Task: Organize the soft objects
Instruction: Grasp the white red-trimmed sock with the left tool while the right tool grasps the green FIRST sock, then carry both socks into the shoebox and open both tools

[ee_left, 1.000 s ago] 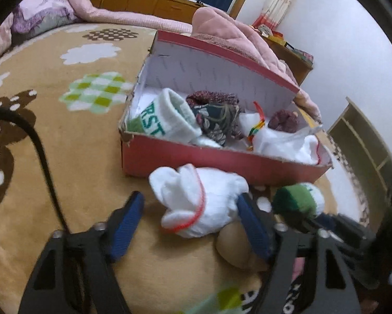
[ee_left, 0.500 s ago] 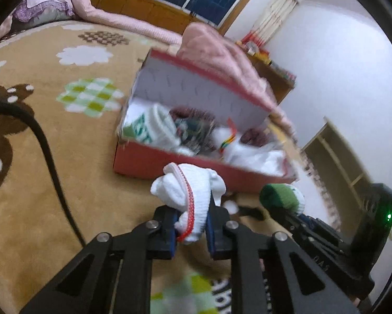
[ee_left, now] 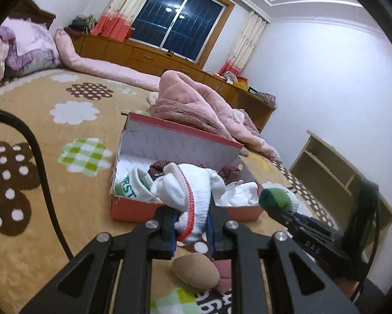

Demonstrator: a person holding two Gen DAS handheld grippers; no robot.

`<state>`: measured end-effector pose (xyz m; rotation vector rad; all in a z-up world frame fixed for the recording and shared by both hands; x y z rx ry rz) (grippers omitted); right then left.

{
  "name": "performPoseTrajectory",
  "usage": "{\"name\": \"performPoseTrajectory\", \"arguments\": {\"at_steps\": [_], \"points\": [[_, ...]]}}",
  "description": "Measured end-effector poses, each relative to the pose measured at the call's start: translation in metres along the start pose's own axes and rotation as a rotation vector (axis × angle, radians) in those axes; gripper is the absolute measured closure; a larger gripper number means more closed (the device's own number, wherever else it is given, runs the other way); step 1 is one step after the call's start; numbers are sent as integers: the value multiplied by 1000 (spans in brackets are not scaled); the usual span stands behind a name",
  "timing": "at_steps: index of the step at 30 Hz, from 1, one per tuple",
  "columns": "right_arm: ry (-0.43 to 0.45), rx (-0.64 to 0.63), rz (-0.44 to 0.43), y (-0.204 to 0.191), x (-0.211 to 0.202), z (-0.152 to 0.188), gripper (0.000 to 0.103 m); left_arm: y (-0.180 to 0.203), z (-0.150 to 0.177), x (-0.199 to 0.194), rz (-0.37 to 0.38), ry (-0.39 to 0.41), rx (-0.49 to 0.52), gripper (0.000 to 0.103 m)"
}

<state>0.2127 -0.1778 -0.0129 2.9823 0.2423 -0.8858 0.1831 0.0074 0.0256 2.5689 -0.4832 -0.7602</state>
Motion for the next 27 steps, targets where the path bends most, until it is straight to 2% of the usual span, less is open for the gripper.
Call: {"name": "performPoseTrajectory", "arguments": {"at_steps": [9, 22, 27], "points": [[10, -12, -14, -1, 7, -7, 78, 10, 1, 12, -45, -2, 63, 86], [2, -23, -9, -5, 28, -17, 78, -10, -14, 42, -105, -26, 61, 86], [-7, -40, -15, -9, 35, -19, 78, -15, -19, 50, -104, -32, 44, 86]]}}
Point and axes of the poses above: each gripper's, at about its wrist camera, not at the fingertips, and x roughly the way its jaws point, y to its right, z to its underside, the point moved 5 cm from there along x, roughly the way its jaws point, and after that the axes turned 6 degrees about -x, right-handed, at the moved point
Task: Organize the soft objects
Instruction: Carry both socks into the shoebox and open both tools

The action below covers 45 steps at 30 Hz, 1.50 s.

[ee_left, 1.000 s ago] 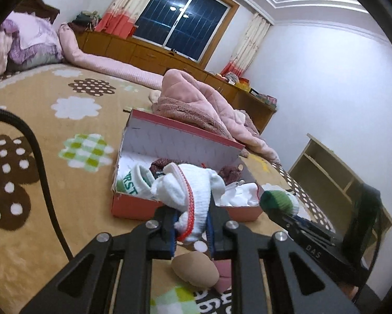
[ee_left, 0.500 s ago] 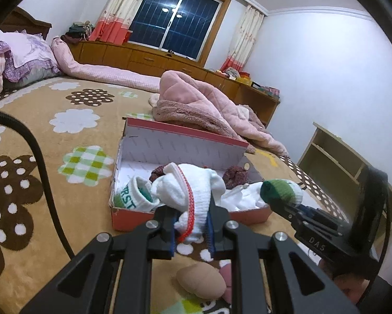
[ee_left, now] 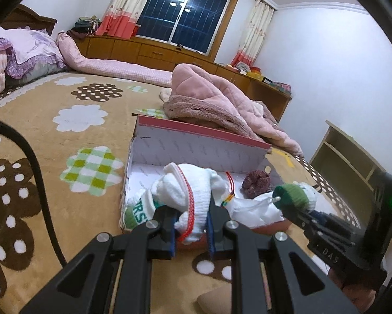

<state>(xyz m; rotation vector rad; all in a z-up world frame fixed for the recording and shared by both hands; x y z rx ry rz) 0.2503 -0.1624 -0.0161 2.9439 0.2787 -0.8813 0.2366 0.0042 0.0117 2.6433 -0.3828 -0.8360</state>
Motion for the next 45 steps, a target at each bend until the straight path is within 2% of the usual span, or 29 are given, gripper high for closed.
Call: {"name": "performPoseTrajectory", "arguments": {"at_steps": [5, 15, 27, 33, 38, 42, 45], "points": [[-3, 3, -17, -2, 3, -5, 78, 0, -7, 5, 2, -3, 4, 86], [4, -15, -14, -1, 19, -25, 78, 1, -12, 28, -44, -34, 54, 86], [-73, -49, -5, -2, 58, -37, 78, -4, -18, 66, -70, -119, 65, 86], [-182, -61, -20, -6, 89, -23, 77, -9, -14, 82, -70, -162, 59, 85], [-197, -40, -19, -2, 96, -16, 76, -14, -12, 92, -86, -190, 49, 85], [-213, -37, -20, -2, 100, -13, 76, -16, -8, 99, -147, -188, 94, 85], [-207, -76, 7, -8, 100, -12, 76, -12, -2, 106, -234, -187, 181, 85]]}}
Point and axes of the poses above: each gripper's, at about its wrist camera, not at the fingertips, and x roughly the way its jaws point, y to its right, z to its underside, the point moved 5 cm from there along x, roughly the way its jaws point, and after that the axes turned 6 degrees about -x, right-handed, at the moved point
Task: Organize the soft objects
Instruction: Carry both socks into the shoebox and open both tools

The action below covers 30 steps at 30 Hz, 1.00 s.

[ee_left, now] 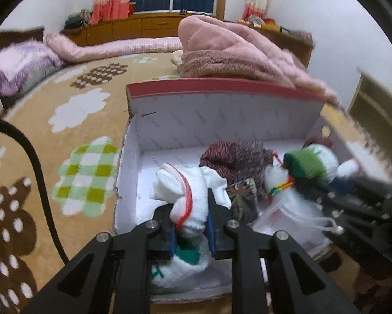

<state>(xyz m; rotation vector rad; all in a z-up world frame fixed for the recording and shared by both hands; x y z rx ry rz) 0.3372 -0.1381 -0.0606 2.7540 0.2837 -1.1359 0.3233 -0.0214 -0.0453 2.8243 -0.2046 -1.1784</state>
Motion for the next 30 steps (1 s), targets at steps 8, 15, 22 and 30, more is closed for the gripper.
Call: {"name": "performPoseTrajectory", "arguments": {"at_steps": [8, 15, 22, 30], "points": [[39, -24, 63, -3, -3, 0, 52, 2, 3, -2, -29, 41, 17, 61], [50, -15, 56, -2, -7, -2, 35, 4, 0, -11, -70, 73, 33, 26], [58, -7, 56, 0, -11, -6, 28, 2, -8, -21, -73, 95, -15, 22], [99, -13, 73, -2, -25, -11, 19, -9, -14, -34, -55, 108, -56, 20]]}}
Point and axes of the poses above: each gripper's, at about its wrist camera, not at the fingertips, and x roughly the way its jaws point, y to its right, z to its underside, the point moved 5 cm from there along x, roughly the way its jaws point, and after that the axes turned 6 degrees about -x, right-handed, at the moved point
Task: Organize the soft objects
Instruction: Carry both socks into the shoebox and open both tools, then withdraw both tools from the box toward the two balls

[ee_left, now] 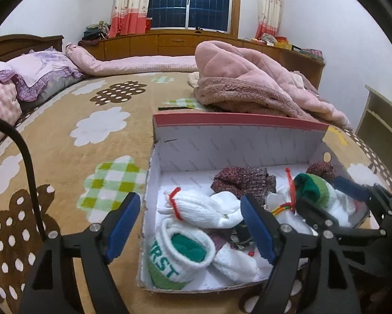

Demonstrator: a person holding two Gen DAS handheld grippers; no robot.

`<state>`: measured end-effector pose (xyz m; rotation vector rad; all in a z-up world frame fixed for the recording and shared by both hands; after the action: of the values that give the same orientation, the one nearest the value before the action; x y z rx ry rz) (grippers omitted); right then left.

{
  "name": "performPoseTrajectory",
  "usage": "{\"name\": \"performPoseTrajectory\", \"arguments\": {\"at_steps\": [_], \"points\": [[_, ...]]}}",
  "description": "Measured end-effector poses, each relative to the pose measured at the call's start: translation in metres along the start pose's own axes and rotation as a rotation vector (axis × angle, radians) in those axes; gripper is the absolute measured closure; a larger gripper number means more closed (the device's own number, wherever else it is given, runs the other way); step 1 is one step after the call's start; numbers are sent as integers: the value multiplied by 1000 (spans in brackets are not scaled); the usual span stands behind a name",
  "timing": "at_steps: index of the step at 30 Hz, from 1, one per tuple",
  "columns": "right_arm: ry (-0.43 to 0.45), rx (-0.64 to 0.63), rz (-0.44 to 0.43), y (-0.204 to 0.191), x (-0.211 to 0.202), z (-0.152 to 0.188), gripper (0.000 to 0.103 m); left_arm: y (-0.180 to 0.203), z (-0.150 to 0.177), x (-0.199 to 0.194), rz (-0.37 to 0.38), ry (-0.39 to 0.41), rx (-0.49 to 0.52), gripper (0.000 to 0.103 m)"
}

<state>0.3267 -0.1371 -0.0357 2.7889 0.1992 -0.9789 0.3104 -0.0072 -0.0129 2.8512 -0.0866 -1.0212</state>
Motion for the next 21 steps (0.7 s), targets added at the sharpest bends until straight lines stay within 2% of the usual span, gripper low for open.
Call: {"name": "performPoseTrajectory", "arguments": {"at_steps": [14, 21], "points": [[1, 3, 12, 10, -18, -5, 19, -11, 6, -15, 19, -36, -26, 20], [-3, 39, -30, 11, -33, -3, 19, -10, 20, -28, 8, -34, 12, 20]]}}
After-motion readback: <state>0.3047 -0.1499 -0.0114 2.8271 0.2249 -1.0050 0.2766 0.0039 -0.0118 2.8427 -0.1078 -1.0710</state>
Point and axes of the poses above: each gripper's, at about its wrist camera, not at the fingertips, and x roughly the way its jaws point, y to its right, z to its underside, the point moved 5 cm from there along x, roughly the way its jaws point, and after that the axes turned 6 degrees about -x, right-handed, at the moved point
